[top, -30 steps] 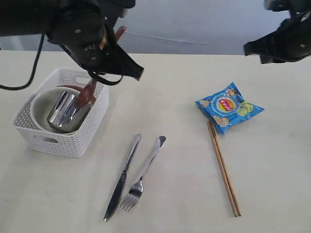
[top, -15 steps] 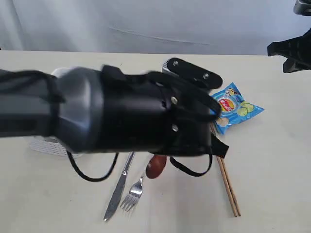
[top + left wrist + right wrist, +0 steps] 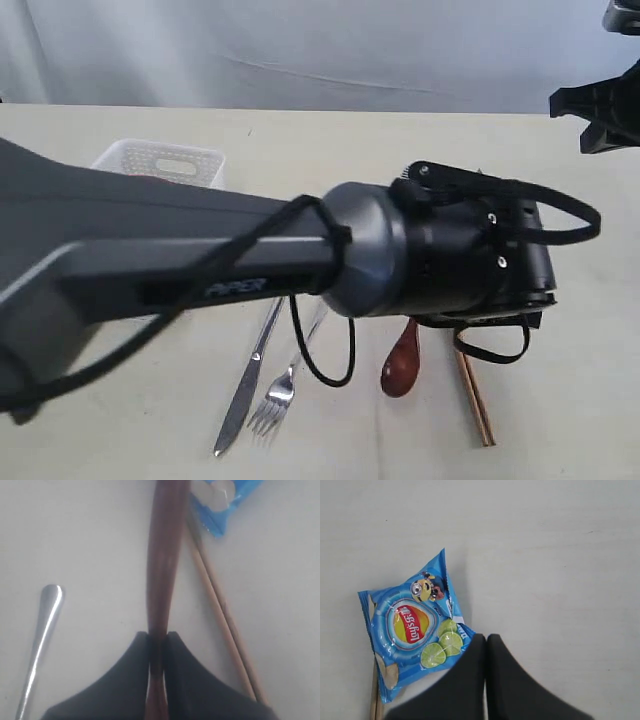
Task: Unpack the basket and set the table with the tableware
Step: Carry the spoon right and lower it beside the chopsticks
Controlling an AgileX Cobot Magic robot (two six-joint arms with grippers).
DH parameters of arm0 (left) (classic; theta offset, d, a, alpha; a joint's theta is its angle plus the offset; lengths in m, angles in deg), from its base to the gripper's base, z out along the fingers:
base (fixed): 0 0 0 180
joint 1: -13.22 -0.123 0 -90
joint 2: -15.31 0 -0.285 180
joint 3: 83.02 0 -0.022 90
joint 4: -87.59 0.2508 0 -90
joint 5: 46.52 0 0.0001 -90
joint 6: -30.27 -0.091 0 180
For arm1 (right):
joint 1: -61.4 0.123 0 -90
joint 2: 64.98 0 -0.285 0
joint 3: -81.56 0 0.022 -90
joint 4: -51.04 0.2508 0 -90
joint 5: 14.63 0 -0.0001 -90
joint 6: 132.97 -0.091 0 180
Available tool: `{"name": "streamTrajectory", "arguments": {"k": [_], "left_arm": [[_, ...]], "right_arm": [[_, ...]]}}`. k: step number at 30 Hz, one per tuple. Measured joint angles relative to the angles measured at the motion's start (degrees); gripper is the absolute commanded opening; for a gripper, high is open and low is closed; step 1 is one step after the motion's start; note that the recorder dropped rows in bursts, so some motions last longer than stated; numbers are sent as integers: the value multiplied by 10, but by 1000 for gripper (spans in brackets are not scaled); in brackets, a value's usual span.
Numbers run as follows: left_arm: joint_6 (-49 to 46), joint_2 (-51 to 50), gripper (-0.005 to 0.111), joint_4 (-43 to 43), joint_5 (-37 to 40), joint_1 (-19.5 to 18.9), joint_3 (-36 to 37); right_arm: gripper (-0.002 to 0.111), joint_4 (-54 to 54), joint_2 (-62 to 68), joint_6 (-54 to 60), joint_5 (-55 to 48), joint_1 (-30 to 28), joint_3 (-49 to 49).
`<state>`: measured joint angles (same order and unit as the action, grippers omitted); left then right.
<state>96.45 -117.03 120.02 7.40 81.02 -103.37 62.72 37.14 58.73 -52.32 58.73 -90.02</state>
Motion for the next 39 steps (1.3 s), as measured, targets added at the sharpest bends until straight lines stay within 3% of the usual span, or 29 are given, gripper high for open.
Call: {"name": "streamTrajectory", "arguments": {"k": [7,22,32,39], "left_arm": [[-13,-58,0,-15,44,0,-64],[6,-62,0,-47,43,0,-67],[18,-62,0,-66,3,0,-69],[18,-63,0,-62,46,0,-104]], "right_arm": [[0,0,0,0,-1,0,0],[0,0,0,0,-3,0,0],[0,0,0,0,-18,0,0],[0,0,0,0,-18,0,0]]}}
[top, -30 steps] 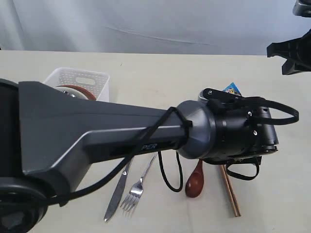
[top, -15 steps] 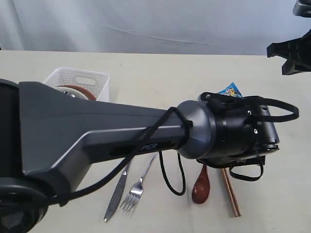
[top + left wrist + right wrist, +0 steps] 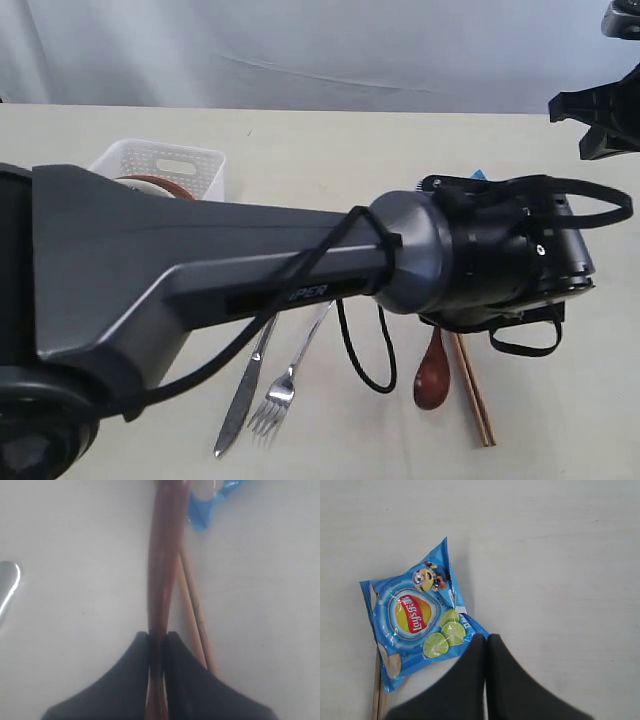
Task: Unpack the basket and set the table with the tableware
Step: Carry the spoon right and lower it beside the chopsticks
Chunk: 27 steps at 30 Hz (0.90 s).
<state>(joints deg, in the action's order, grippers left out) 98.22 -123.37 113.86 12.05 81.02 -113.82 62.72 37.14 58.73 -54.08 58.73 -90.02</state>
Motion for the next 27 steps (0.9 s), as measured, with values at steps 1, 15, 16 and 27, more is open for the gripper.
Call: {"name": "streamTrajectory", "arguments": {"k": [1,15,16,27], "left_arm": [[1,0,0,1,4,0,-2],[20,-34,20,-22,-42,-33,-2],[20,-34,26,-22,-39,-33,-2],[12,-34,35,-17,-26,-39,-2]], "right_arm": [[0,0,0,0,0,0,0],[0,0,0,0,-8,0,0],[0,0,0,0,-8,0,0],[0,0,0,0,-10,0,0]]}}
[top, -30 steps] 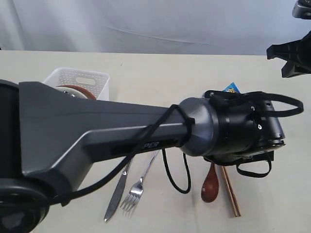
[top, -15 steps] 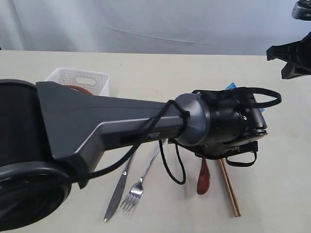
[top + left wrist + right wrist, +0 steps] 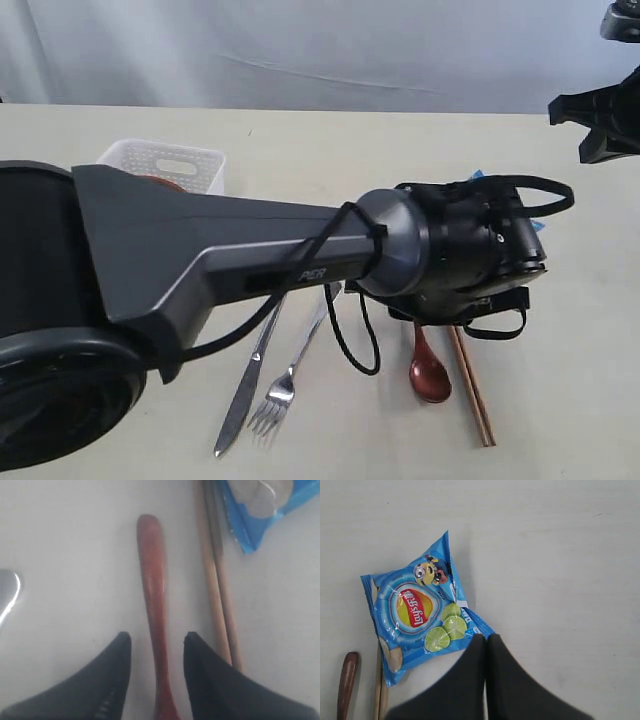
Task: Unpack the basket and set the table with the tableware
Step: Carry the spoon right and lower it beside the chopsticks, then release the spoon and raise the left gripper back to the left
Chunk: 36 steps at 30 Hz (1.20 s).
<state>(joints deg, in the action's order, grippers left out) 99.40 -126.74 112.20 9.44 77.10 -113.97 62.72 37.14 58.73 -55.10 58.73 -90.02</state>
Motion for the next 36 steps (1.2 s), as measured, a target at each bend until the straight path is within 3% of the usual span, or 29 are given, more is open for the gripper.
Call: {"name": "streamTrajectory", "arguments": {"k": [7,9,12,20,24,29,36], "left_arm": [[-108,20,32,2,34,0,-6],[-146,42,23,2,49,0,-7],[-208,77,0,3,72,0,-7],[-293,196,0,68,94,0,46],[-317,280,0,92,71,0,146],[-357,412,0,91,-71,-14,299],[-384,574,0,91,-241,-119,500]], "right_arm": [[0,0,0,0,0,0,0],[0,0,0,0,0,0,0],[0,0,0,0,1,0,0],[0,5,0,0,1,0,0],[0,7,0,0,0,0,0],[0,21,0,0,12,0,0],[0,32,12,7,16,7,0]]}}
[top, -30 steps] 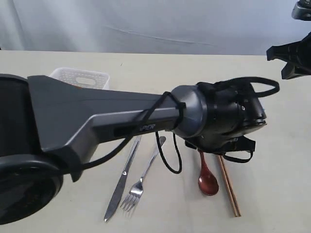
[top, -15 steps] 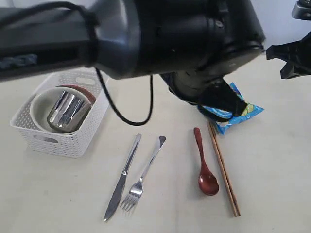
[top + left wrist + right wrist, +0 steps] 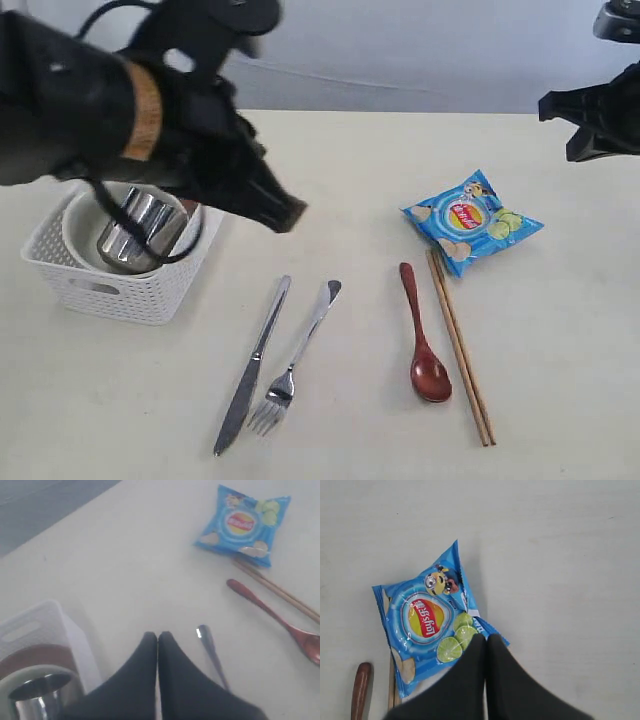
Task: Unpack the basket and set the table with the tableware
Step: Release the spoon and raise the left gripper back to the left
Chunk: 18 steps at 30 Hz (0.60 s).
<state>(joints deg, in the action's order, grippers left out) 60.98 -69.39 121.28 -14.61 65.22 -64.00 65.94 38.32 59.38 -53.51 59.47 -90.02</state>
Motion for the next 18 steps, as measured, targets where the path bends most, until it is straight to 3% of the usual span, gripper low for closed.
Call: {"name": "streamTrajectory", "arguments": {"k": [8,14,18], "left_arm": [[-12,69,0,0,-176,-205,156],[-16,70,0,-8,-253,-308,168],[-16,66,0,-17,-290,-356,168]], "right_arm": [[0,25,0,57,22,60,0],[0,35,0,108,24,124,0],[0,46,0,115,36,159,0]]}}
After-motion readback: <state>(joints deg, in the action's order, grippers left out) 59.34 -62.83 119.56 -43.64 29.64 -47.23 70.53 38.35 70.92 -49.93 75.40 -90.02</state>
